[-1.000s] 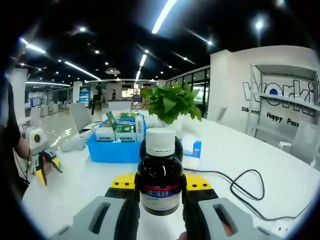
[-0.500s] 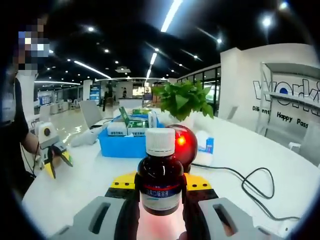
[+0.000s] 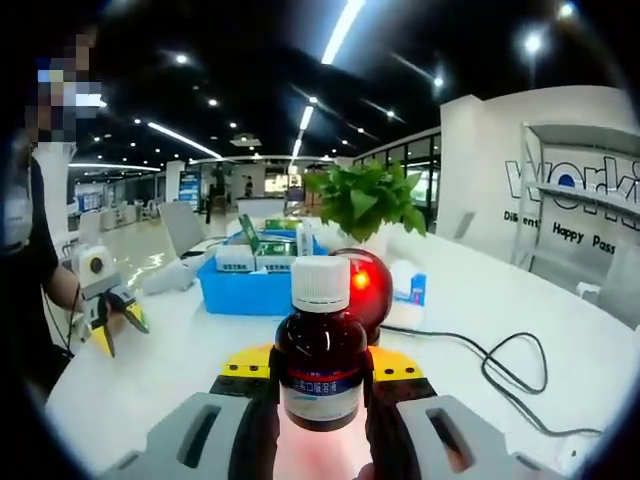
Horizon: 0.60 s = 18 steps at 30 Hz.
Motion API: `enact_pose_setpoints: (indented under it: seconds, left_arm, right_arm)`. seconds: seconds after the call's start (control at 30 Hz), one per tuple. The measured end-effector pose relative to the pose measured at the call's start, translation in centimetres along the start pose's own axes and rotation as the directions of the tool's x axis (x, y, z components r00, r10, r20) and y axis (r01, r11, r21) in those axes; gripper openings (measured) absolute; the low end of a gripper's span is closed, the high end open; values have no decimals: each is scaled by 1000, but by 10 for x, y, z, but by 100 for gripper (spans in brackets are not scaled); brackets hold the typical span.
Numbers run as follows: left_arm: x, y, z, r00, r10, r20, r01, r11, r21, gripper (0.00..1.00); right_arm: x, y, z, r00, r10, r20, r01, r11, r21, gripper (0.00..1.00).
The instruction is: Rotate the medicine bottle to make it face forward pick up the medicine bottle inspect the drug traceability code place the medicine on the table
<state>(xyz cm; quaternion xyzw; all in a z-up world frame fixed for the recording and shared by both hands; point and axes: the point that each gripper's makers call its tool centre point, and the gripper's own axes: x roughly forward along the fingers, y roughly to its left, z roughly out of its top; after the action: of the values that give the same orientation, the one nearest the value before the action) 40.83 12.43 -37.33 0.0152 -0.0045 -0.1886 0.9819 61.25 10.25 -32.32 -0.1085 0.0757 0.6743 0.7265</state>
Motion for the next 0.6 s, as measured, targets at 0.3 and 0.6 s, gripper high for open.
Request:
enact_pose_setpoints:
  seconds: [0.3,0.6]
  left_arm:
    - [0,0,1,1000,-1,0,1,1000,1,26]
    - [-1,-1,1,1000,-3,3,3,1000,8,26]
  right_arm:
    - [-17,-7,33,997,-62,36,60,996,63,28]
    - [-33,1,77,984,-153,88,147,986,75,28]
